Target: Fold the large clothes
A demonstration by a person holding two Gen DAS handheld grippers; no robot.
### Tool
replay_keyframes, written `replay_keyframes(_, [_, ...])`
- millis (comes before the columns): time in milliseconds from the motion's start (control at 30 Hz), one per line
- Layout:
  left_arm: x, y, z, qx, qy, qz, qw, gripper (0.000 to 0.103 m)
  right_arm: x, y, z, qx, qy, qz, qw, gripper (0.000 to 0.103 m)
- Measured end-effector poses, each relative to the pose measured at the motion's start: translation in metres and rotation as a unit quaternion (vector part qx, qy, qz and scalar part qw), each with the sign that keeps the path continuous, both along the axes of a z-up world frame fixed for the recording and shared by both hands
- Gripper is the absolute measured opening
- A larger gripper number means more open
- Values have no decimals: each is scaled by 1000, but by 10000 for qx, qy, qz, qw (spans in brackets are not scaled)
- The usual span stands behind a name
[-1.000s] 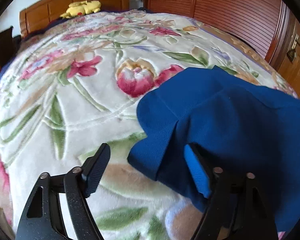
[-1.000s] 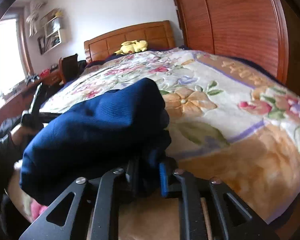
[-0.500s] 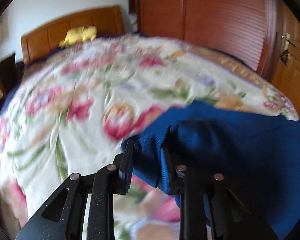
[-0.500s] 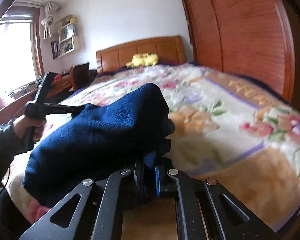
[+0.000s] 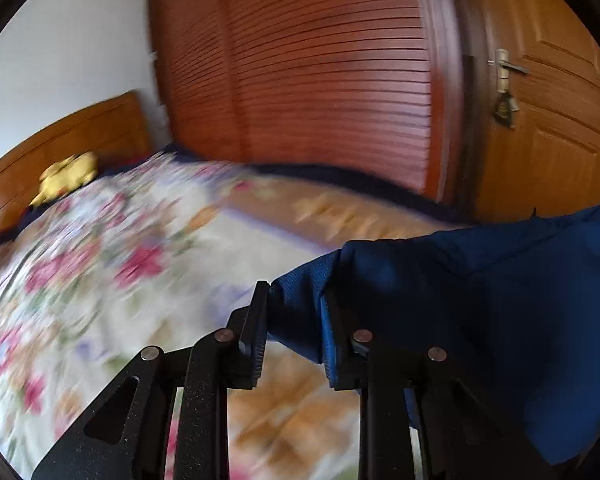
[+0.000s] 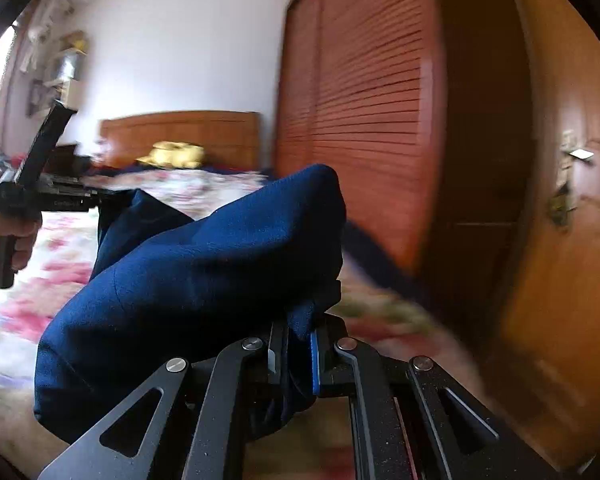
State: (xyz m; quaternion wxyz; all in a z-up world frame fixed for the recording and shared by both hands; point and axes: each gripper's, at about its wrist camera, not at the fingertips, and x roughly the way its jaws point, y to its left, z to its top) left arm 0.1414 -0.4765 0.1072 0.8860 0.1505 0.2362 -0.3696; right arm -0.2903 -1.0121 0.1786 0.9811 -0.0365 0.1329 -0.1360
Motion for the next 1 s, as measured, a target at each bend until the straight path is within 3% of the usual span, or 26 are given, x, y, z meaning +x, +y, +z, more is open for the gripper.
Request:
replay_keyframes(167, [5,-101,1,-179,69,-311,9993,24,-12,-61,-7,-134,119,-823,9964,7])
replay_keyframes(300, [10,-142,-36,360,288,-87,9989,27,-13,-90,-46,614,577,-1121,9901,8])
replay_keyframes(400, [10,-122,-47,269,657,-212,9973,36,-17,-93,-66,767,649,-1254,9870,12])
replay_keyframes(467, [7,-101,-47,156,791,-353,9961,45,-23,-95,-69,1043,614,-1370,9832,25])
replay_keyframes(533, [2,-78,-47,145,858,-472,9951,46,-31,-97,-65,1155,530,-1486,9807,33])
replay_keyframes(633, [-14,-53,-43,214,867,-723,9934,48,-53,-78,-43,901,330,-1798,9790,55])
replay_keyframes(667, [-18,-46,-41,208,866,-776,9930,52,-65,-66,-34,821,217,-1863,9788,57])
replay_keyframes(767, [-35,-20,-35,57,758,-841,9936,78,-72,-51,-8,764,21,-1698,9825,58])
replay_keyframes(933, [-59,34,-27,-140,703,-839,9939,82,-54,-10,9,553,66,-1200,9912,58])
replay_keyframes(1000, [-69,56,-22,-175,601,-799,9948,85,-50,-8,6,695,180,-1053,9918,58])
